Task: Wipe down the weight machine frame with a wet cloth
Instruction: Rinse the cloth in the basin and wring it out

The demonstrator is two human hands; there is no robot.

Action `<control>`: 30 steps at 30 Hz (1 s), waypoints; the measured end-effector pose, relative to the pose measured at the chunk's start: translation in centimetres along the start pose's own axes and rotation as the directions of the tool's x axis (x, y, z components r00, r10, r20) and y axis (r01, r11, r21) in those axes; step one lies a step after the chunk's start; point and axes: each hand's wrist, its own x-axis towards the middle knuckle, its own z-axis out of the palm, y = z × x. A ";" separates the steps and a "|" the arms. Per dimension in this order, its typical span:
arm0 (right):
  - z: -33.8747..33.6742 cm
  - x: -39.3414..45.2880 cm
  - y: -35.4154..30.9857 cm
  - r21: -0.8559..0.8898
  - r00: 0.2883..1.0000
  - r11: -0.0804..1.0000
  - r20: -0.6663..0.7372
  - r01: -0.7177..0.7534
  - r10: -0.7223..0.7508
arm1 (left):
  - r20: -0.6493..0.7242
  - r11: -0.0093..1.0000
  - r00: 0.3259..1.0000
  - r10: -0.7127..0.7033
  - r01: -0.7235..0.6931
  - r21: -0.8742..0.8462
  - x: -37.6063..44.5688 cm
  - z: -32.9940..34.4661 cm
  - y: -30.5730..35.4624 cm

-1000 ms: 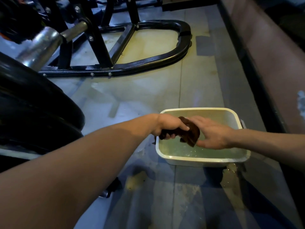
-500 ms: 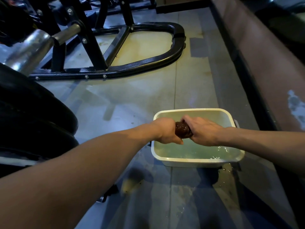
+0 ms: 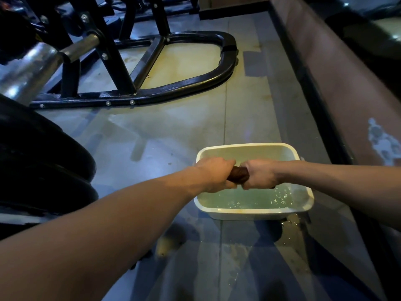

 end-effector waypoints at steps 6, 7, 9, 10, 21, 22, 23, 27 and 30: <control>1.6 0.3 1.9 -0.214 0.995 0.972 -0.004 -0.096 0.098 | 0.053 0.985 0.997 0.062 -0.070 0.159 0.6 2.6 0.0; 2.0 0.2 2.1 -0.192 0.996 0.978 -0.028 -0.085 0.082 | 0.061 0.984 0.996 0.067 -0.076 0.159 0.8 3.0 0.2; 2.7 0.0 2.5 -0.138 0.996 0.989 -0.081 -0.053 0.042 | 0.096 0.992 0.995 0.039 -0.050 0.114 1.3 3.7 0.6; 3.1 0.0 2.7 -0.143 0.996 0.989 -0.089 -0.044 0.032 | 0.124 0.996 0.992 0.011 -0.022 0.090 1.5 4.1 0.8; 4.8 2.0 4.6 0.224 0.983 0.958 0.069 -0.179 0.168 | 0.260 0.966 0.963 0.064 0.005 -0.257 3.2 7.2 2.3; 4.8 2.1 4.8 0.302 0.979 0.931 0.062 -0.206 0.197 | 0.245 0.961 0.968 0.052 0.018 -0.277 3.3 7.3 2.1; 4.8 2.1 4.8 0.364 0.968 0.897 0.080 -0.252 0.240 | 0.231 0.953 0.972 0.036 0.036 -0.301 3.4 7.3 1.9; 3.9 1.5 4.2 0.541 0.912 0.734 0.248 -0.410 0.327 | 0.214 0.895 0.977 -0.015 0.108 -0.432 3.6 6.4 1.0; 3.3 1.2 3.7 0.632 0.929 0.683 0.200 -0.365 0.311 | 0.295 0.749 0.952 -0.078 0.251 -0.613 3.3 4.3 0.7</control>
